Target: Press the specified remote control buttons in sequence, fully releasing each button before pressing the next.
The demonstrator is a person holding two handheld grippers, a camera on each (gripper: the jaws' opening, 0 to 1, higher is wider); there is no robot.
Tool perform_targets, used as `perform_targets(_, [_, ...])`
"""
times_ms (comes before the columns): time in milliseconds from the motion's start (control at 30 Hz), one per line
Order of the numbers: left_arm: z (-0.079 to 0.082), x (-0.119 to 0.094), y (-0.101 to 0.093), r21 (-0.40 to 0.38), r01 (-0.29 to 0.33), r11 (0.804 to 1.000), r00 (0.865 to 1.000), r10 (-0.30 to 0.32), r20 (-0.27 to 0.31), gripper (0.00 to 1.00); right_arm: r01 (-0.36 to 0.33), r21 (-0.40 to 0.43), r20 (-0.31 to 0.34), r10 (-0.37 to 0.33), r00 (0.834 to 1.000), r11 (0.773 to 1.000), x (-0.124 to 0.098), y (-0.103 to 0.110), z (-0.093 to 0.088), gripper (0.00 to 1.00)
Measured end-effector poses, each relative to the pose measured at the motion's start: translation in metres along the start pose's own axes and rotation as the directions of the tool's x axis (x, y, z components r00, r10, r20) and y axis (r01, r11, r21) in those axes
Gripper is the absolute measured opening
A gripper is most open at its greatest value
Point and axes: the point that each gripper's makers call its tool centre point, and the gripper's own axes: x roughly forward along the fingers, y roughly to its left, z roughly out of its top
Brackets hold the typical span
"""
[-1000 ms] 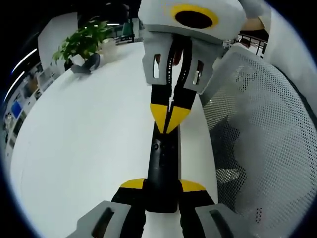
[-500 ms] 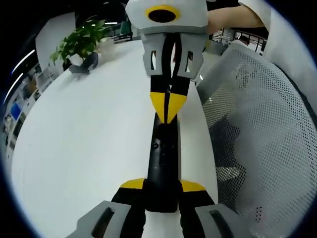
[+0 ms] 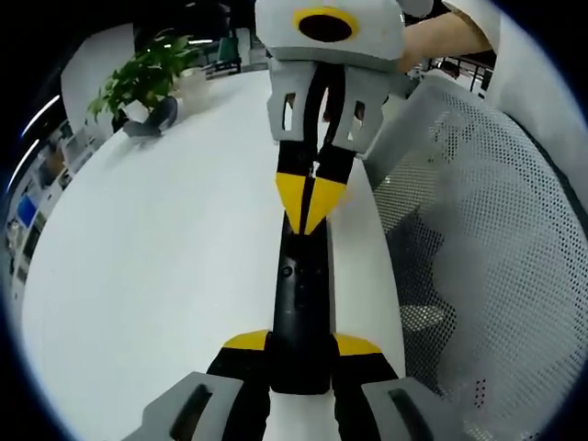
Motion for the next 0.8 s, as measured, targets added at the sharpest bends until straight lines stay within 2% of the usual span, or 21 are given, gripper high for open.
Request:
perform_targets(67, [0.000, 0.000, 0.000, 0.000, 0.000, 1.000, 1.000, 0.000, 0.003, 0.24, 0.014, -0.068, 0.021, -0.013, 1.000, 0.998, 0.002, 0.001, 0.004, 0.00])
perform_targets(200, [0.000, 0.000, 0.000, 0.005, 0.003, 1.000, 1.000, -0.003, -0.002, 0.24, 0.020, -0.088, 0.039, -0.016, 0.999, 0.996, 0.007, 0.005, 0.008, 0.00])
perform_targets(300, [0.000, 0.000, 0.000, 0.003, 0.003, 1.000, 1.000, -0.003, -0.004, 0.24, 0.017, -0.160, -0.026, -0.022, 0.999, 0.987, 0.007, 0.004, 0.008, 0.00])
perform_targets(367, [0.000, 0.000, 0.001, 0.002, 0.004, 1.000, 1.000, -0.004, -0.003, 0.24, 0.006, -0.156, -0.073, -0.018, 0.997, 0.988, 0.008, 0.004, 0.009, 0.00])
perform_targets(433, [0.000, 0.000, 0.000, 0.001, 0.003, 1.000, 1.000, -0.003, -0.003, 0.24, 0.004, -0.112, -0.130, -0.018, 0.991, 0.994, 0.009, 0.002, 0.008, 0.00])
perform_targets(500, [0.000, 0.000, 0.000, 0.011, 0.005, 1.000, 1.000, -0.005, -0.004, 0.24, -0.008, -0.155, -0.156, -0.017, 0.988, 0.988, 0.010, 0.002, 0.009, 0.00])
perform_targets(600, [0.000, 0.000, 0.001, 0.012, 0.013, 1.000, 1.000, -0.013, -0.006, 0.24, 0.008, -0.093, -0.122, -0.019, 0.992, 0.996, 0.010, 0.001, 0.010, 0.00])
perform_targets(667, [0.000, 0.000, 0.001, 0.013, 0.012, 1.000, 1.000, -0.012, -0.011, 0.24, 0.027, 0.002, -0.070, -0.026, 0.997, 1.000, 0.009, 0.000, 0.011, 0.00])
perform_targets(800, [0.000, 0.000, 0.000, 0.010, 0.009, 1.000, 1.000, -0.008, -0.011, 0.24, 0.056, -0.058, -0.026, -0.057, 0.998, 0.997, 0.012, 0.002, 0.015, 0.00])
